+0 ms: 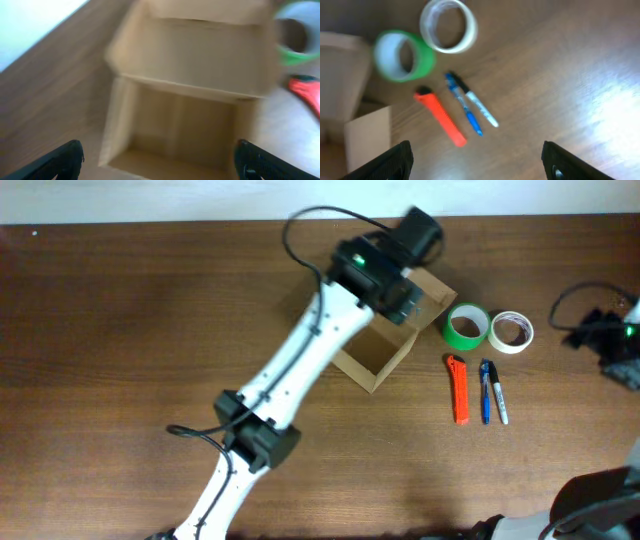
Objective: Pack container
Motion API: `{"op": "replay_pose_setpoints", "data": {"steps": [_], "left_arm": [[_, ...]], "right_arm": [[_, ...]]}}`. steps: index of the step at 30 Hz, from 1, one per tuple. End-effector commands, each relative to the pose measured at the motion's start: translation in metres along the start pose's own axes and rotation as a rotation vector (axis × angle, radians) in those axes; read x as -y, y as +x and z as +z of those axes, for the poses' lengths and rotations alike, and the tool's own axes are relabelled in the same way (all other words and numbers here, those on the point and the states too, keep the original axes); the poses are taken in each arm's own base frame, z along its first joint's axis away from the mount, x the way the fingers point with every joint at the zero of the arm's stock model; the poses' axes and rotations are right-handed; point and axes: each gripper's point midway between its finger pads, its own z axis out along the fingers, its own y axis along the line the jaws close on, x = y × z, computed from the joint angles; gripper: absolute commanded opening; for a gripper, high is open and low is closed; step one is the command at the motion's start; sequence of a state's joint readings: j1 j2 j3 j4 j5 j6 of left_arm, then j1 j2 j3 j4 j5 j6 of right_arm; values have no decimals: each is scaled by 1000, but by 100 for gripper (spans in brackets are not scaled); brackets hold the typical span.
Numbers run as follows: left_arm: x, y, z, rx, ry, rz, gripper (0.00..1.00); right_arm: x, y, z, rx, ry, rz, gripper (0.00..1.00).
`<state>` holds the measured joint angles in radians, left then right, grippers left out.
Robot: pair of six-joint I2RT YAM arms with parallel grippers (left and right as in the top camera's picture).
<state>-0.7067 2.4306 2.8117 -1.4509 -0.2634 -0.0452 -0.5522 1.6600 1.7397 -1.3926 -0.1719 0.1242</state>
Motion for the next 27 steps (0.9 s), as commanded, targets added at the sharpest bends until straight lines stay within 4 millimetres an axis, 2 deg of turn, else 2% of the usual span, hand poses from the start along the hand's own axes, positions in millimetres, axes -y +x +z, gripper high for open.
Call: {"op": "replay_pose_setpoints", "data": {"steps": [1,2,3,6,8,10,12,15,17,23,27], "left_arm": [[-119,-3,-52,84,-155,-172,96],[-146,2,-58,86,-184,-217,96],[-185,13,-67,86,-227,-282,96],[-260,46,-81,58,-317,-415,98],[-301,79,-84,3,-359,-529,100],[-325,115,-81,-73,-332,-618,100],[-335,145,-77,-143,-268,-687,100],[-344,178,-73,-226,-221,-761,100],[-347,197,-69,-280,-206,-795,100],[-347,199,-65,-286,-192,-802,100],[-347,199,-65,-286,-191,-801,100]], "right_arm": [[-39,-9,-32,89,19,-150,88],[-50,-7,-34,94,10,-178,90],[-66,-4,-35,95,-6,-221,93],[-94,7,-24,63,-22,-303,93],[-106,12,-11,27,-21,-324,99],[-112,14,5,-15,-14,-311,98],[-113,11,23,-55,-4,-284,90],[-113,5,55,-103,11,-279,89],[-113,0,84,-144,23,-275,89],[-113,3,140,-246,21,-261,87],[-109,7,168,-295,39,-251,79]]}}
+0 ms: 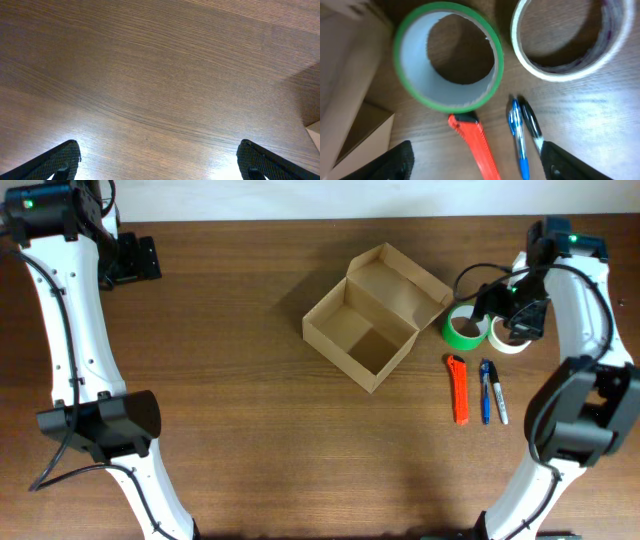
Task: Pack container
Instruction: 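Grasp the green tape roll by its rim with the right gripper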
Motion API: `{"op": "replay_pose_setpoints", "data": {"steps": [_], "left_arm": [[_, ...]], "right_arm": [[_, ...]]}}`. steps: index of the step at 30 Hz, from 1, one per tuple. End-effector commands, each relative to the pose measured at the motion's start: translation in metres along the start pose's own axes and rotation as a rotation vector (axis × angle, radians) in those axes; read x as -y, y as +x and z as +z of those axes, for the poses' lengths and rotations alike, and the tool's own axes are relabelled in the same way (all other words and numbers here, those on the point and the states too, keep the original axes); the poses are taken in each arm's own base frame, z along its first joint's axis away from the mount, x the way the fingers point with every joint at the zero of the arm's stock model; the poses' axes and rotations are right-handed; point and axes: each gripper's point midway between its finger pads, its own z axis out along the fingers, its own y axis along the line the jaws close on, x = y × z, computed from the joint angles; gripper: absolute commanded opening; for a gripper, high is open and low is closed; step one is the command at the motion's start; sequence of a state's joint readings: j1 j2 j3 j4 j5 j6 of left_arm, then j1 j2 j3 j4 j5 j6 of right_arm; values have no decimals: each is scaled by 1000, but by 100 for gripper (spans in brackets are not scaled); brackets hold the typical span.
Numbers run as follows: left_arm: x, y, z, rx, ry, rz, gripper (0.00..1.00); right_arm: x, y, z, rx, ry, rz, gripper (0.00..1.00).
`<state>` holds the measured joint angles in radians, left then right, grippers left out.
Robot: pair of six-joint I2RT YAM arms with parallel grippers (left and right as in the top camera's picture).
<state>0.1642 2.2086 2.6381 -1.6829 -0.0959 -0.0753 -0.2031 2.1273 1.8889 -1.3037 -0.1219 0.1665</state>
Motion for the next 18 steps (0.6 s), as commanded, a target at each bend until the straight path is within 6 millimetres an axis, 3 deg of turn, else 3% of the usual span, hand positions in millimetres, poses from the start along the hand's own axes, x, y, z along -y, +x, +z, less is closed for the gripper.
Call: {"op": "replay_pose_setpoints", "data": {"steps": [1,9,14,18], "left_arm": [[3,0,-2,3,22,-16,100],[2,0,-2,3,20,-18,100],[2,0,-2,3,21,-18,100],[2,0,-2,3,21,-18,100]], "right_arm": [[0,-4,19,-28,-4,21,78],[6,-23,31,26,25,33,72],[10,-29,36,44,48,50,60],[11,-29,46,27,51,52,59]]}}
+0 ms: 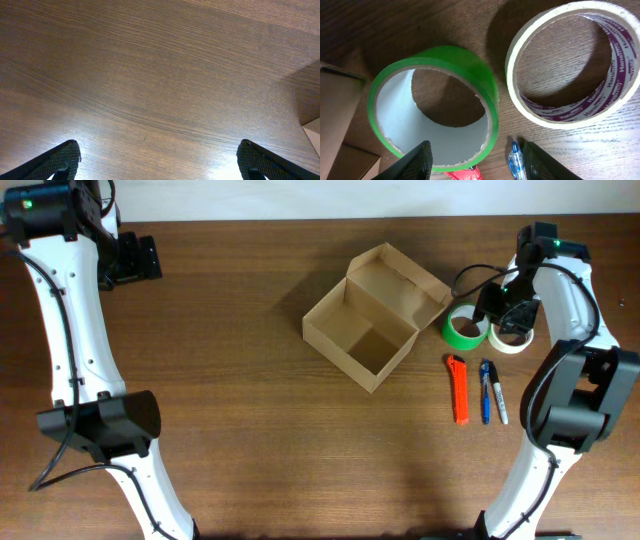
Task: Pack container
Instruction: 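Grasp the green tape roll by its rim with the right gripper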
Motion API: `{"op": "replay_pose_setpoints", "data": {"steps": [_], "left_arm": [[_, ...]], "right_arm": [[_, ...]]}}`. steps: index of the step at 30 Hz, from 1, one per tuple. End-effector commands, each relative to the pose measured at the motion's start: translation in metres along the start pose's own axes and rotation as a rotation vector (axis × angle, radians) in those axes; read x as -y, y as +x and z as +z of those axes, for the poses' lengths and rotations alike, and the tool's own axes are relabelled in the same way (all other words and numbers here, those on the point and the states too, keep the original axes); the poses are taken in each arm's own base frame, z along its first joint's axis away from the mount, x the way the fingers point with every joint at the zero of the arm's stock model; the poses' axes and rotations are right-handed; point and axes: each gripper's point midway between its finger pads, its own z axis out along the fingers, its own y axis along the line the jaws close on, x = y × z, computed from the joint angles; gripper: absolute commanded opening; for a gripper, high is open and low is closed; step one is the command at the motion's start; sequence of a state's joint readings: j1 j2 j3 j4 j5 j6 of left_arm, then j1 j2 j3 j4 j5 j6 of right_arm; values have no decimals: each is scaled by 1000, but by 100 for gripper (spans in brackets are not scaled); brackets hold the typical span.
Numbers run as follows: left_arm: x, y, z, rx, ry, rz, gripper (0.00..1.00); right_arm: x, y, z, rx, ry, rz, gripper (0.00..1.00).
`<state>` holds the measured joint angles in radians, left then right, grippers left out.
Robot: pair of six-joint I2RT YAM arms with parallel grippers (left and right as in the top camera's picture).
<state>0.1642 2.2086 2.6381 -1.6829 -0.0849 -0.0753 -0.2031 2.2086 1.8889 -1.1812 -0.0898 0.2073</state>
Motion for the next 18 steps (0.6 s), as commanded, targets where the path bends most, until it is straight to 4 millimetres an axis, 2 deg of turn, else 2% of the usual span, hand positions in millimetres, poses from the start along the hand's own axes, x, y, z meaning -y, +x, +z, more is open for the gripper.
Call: {"op": "replay_pose_setpoints", "data": {"steps": [1,7,8,11,13,18], "left_arm": [[0,0,-2,4,10,-18,100],[1,0,-2,4,10,-16,100],[1,0,-2,4,10,-16,100],[1,0,-2,4,10,-16,100],[1,0,-2,4,10,-16,100],[1,0,-2,4,10,-16,100]], "right_arm": [[6,-1,16,-23,30,19,59],[8,1,34,-55,37,43,57],[8,1,35,-57,37,44,52],[7,-1,35,-49,35,43,25],[8,-1,35,-51,35,44,4],[8,-2,30,-45,34,43,4]]}}
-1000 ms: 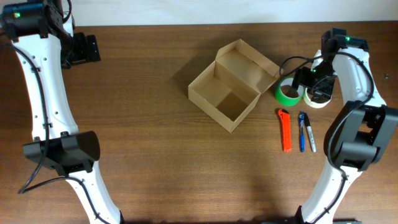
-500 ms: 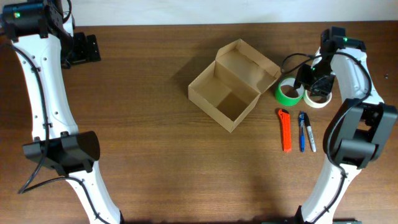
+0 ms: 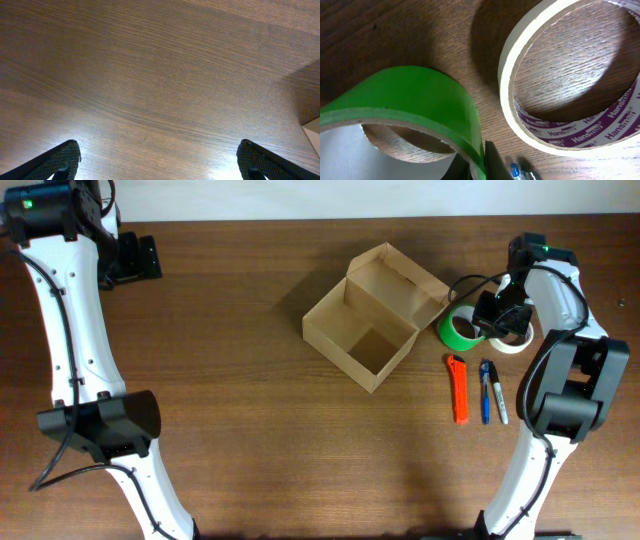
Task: Pack container
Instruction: 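Grasp the green tape roll by its rim with the right gripper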
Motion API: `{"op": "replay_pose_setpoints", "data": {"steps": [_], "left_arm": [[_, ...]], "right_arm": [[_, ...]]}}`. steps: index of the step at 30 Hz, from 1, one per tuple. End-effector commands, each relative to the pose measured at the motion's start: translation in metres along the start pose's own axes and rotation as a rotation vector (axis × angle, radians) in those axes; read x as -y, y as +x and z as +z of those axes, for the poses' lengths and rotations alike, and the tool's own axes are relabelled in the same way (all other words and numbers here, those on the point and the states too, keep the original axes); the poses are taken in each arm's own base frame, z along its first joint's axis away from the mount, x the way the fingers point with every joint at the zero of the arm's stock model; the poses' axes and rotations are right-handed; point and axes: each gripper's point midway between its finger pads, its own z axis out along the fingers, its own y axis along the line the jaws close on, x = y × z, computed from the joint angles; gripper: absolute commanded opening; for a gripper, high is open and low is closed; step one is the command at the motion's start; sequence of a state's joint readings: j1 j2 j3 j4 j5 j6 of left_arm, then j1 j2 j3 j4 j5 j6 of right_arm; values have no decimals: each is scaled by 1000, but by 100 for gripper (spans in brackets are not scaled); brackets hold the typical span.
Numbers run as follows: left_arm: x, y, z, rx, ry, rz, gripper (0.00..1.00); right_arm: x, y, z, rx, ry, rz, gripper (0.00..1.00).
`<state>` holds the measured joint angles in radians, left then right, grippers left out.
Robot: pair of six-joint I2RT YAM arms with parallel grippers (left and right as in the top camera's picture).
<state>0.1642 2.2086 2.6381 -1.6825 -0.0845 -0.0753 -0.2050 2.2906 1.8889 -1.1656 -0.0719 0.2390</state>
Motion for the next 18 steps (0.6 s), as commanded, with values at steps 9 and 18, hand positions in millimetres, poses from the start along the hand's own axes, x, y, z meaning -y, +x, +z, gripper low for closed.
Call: {"op": "replay_pose_setpoints", "data": {"steps": [9,18], "left_arm": [[1,0,-2,4,10,-16,100],[1,0,-2,4,10,-16,100]], "right_arm": [[10,-45,-113,204,-64,50,4],[-73,0,-230,346,-169,-266,4]]}}
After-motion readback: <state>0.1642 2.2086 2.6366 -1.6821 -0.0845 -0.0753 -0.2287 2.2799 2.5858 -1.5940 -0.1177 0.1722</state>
